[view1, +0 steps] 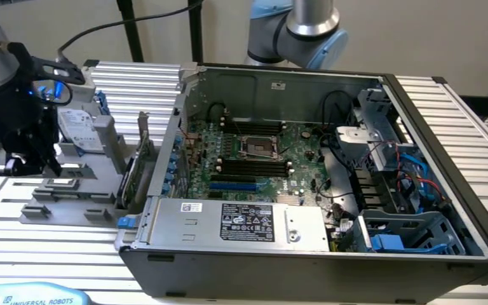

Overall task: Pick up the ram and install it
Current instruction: 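Pick up the ram and move it above insertion slot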

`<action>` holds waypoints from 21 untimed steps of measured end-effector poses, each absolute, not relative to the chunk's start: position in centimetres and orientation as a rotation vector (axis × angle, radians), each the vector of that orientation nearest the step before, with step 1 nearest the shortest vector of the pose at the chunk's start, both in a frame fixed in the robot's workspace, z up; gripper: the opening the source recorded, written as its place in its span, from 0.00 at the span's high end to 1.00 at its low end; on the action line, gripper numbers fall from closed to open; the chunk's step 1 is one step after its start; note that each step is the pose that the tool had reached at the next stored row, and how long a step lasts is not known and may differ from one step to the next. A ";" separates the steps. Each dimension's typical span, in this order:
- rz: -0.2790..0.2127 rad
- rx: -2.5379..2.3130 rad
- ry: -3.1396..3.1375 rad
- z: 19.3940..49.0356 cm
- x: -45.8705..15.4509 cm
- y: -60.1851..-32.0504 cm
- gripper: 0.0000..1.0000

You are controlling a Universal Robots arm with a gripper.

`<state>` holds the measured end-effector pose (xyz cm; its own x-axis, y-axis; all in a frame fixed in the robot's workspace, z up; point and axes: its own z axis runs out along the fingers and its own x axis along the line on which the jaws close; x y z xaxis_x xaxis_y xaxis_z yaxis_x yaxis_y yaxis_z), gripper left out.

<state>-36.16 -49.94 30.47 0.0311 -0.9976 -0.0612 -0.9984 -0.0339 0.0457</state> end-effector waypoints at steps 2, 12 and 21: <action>0.121 -2.253 2.171 31.4 -35.7 -49.9 0.87; 0.131 -2.274 2.143 35.9 -33.4 -49.9 0.87; 0.148 -2.275 2.136 39.6 -29.6 -49.9 0.87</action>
<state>-29.55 -49.94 39.56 0.0606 -0.9949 -0.0810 -0.9965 -0.0649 0.0517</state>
